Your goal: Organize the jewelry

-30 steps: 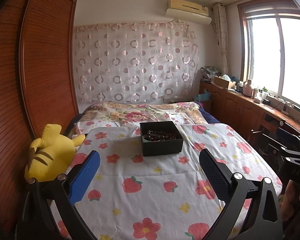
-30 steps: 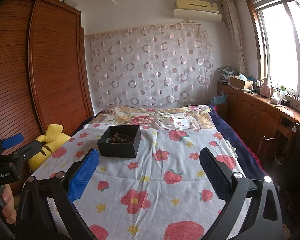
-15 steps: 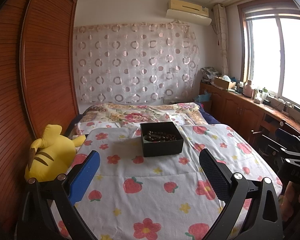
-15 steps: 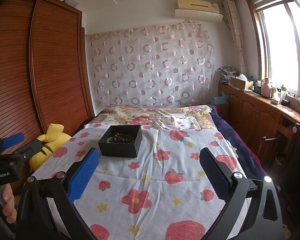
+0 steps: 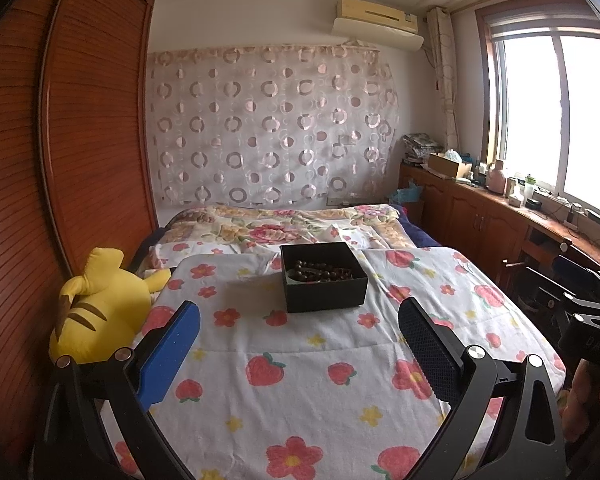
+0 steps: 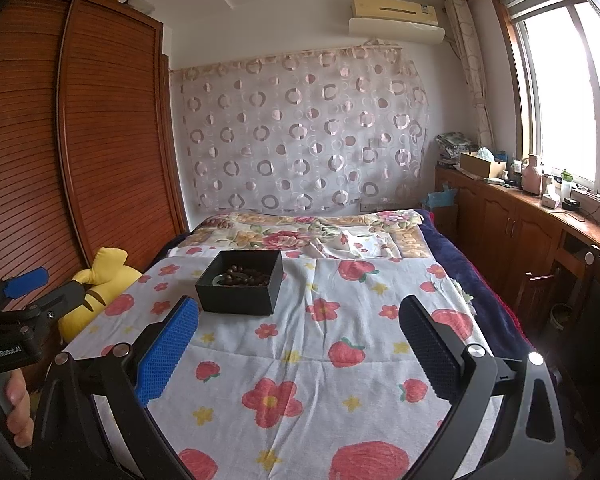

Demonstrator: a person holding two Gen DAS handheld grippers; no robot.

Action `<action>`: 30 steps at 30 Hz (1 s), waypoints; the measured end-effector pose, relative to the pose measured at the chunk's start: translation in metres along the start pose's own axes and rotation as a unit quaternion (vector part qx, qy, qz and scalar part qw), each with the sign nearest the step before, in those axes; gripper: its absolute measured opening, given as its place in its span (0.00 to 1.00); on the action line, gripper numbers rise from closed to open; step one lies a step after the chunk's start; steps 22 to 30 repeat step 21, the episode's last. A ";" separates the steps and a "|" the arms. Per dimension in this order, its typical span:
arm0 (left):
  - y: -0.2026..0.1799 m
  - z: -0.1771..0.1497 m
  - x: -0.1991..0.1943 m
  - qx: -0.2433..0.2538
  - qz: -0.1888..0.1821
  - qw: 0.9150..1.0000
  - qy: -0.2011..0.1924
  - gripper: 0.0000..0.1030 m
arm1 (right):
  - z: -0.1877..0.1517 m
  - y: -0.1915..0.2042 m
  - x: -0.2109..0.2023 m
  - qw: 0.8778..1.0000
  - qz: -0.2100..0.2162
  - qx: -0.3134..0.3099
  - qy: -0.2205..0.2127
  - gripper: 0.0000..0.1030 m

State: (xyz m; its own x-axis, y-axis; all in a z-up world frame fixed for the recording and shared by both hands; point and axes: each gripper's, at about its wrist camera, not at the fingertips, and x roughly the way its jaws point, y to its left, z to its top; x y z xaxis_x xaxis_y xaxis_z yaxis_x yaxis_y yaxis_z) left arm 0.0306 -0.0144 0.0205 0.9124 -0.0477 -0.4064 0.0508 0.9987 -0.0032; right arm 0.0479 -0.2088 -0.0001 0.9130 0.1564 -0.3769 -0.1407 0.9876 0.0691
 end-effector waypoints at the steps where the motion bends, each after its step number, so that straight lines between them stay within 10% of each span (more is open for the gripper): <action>1: 0.000 0.000 0.000 0.000 0.000 1.000 0.000 0.93 | 0.000 0.000 0.000 1.000 0.000 0.000 0.000 0.98; 30: -0.002 0.001 0.000 0.003 -0.002 1.000 -0.003 0.93 | 0.000 -0.001 -0.001 1.000 0.000 0.000 -0.001 0.98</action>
